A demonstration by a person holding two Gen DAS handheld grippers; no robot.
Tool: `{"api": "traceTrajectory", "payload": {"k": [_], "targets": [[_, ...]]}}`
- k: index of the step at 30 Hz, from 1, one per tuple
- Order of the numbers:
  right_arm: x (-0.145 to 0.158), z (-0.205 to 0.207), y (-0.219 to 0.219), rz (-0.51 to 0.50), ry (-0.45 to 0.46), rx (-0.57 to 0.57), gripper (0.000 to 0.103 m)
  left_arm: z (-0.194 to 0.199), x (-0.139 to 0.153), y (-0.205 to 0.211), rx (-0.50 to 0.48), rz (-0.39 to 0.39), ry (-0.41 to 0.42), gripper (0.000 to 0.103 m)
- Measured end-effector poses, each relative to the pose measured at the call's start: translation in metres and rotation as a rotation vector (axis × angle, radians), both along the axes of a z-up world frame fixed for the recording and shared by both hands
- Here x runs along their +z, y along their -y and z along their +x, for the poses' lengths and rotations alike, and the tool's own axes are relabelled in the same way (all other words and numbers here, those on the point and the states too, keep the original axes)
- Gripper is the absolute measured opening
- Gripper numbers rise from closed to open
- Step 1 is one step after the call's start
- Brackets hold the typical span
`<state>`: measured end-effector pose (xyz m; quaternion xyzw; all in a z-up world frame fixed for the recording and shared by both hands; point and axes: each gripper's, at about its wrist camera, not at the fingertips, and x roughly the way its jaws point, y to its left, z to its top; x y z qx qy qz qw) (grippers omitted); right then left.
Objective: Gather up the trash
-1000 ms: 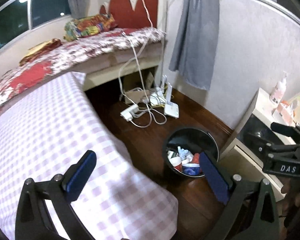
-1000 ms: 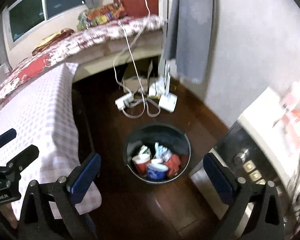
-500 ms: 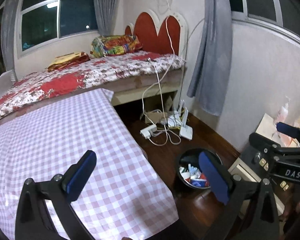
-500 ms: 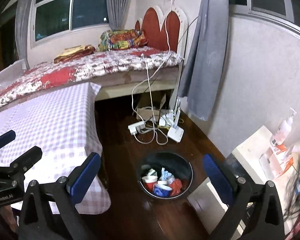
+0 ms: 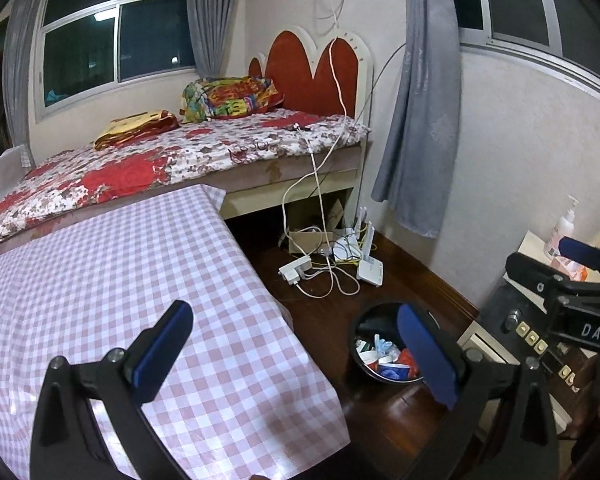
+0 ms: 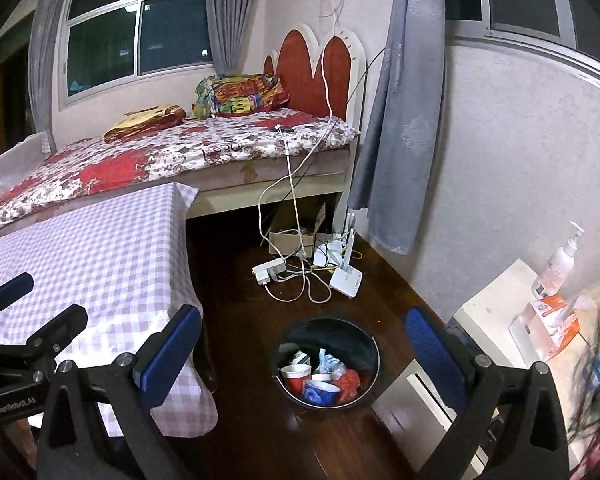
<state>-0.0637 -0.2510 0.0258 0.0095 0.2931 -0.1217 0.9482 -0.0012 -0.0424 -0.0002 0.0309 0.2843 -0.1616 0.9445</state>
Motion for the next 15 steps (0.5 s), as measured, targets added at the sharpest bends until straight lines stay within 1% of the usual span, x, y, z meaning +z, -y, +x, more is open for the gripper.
{"api": "traceTrajectory", "payload": {"k": [15], "targets": [[0.0010,-0.0001,0.0052,-0.006,-0.006,-0.004,0.103,0.0001,0.0011,-0.0016,-0.009,0.009,0.005,0.103]]}}
